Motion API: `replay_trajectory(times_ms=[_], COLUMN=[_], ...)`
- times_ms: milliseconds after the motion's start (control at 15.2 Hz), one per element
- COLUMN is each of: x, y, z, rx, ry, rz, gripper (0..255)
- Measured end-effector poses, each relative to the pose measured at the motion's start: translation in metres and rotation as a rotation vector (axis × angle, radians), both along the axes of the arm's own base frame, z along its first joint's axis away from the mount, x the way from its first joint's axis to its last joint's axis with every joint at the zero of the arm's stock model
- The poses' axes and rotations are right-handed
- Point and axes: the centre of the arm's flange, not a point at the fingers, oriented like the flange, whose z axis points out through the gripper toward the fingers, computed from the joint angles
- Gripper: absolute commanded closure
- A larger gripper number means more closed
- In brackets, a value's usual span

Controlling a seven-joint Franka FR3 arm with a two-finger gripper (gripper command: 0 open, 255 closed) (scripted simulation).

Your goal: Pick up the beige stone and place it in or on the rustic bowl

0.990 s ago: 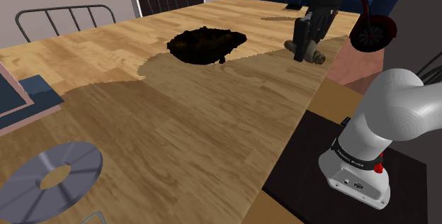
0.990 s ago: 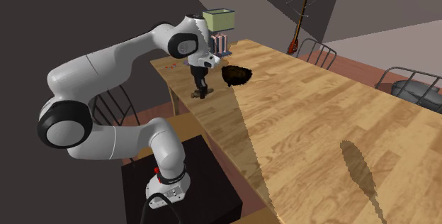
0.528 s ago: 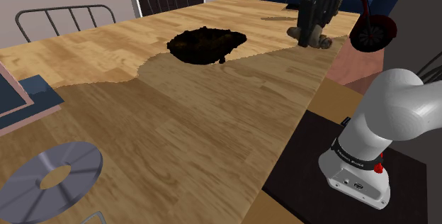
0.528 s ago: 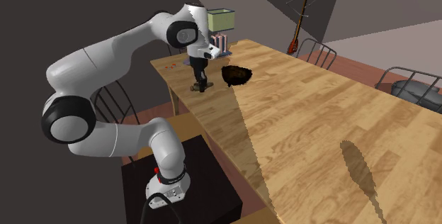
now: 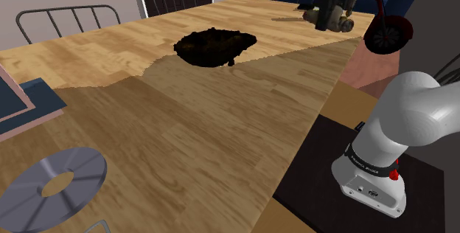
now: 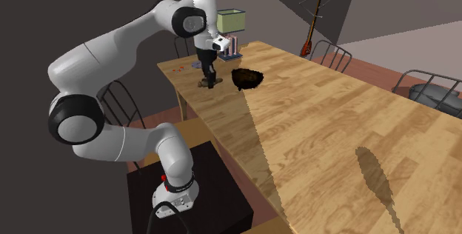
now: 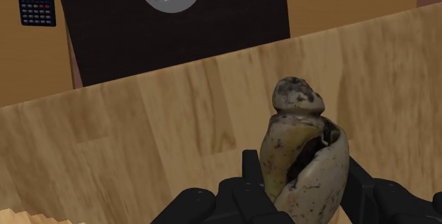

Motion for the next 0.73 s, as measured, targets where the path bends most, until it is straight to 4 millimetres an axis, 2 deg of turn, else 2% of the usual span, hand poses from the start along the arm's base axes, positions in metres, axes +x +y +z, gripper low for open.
replay_trajectory(times_ms=[528,726], x=[0.0,0.024], y=[0.0,0.014], z=[0.042,0.044], rx=[0.0,-0.001], ry=[0.0,0.0], rz=[0.0,0.0], gripper=[255,255])
